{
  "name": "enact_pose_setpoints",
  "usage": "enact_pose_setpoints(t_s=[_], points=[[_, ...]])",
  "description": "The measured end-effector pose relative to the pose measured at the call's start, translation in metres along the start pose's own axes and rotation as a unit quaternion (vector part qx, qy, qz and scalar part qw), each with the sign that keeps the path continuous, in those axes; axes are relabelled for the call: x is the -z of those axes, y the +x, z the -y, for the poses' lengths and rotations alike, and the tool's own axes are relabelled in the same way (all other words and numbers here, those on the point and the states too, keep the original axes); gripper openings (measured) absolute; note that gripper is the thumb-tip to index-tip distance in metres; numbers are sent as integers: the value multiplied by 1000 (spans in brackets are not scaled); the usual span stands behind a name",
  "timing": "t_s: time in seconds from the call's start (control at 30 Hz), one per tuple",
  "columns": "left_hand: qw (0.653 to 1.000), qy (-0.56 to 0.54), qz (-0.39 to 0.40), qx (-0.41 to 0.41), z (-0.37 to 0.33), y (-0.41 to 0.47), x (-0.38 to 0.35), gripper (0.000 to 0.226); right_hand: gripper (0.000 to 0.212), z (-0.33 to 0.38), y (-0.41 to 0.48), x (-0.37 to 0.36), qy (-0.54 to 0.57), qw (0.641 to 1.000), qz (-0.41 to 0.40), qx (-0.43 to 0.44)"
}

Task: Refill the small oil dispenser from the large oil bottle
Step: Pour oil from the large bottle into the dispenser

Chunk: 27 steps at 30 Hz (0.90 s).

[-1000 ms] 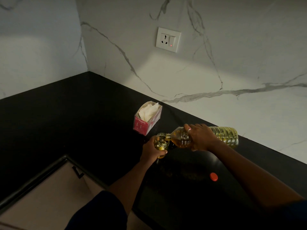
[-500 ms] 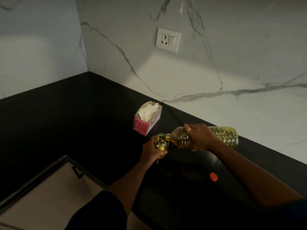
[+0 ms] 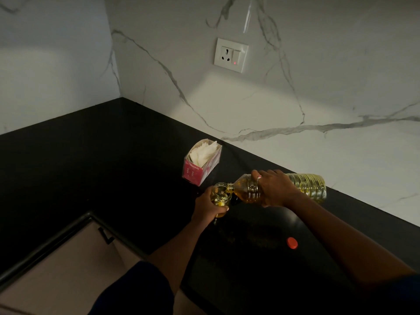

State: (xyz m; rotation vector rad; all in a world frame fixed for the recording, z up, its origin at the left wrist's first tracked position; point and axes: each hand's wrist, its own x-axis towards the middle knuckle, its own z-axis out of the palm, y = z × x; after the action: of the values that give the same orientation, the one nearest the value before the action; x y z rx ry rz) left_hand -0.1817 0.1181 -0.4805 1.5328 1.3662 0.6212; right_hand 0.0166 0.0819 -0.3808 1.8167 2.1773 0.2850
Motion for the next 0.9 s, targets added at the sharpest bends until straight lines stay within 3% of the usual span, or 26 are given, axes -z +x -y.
enact_pose_setpoints(t_s=[0.9], points=[[1000,-5,2,-5,-2,-2,2,79,101,-1,1,-2,-11,1000,-8,4]])
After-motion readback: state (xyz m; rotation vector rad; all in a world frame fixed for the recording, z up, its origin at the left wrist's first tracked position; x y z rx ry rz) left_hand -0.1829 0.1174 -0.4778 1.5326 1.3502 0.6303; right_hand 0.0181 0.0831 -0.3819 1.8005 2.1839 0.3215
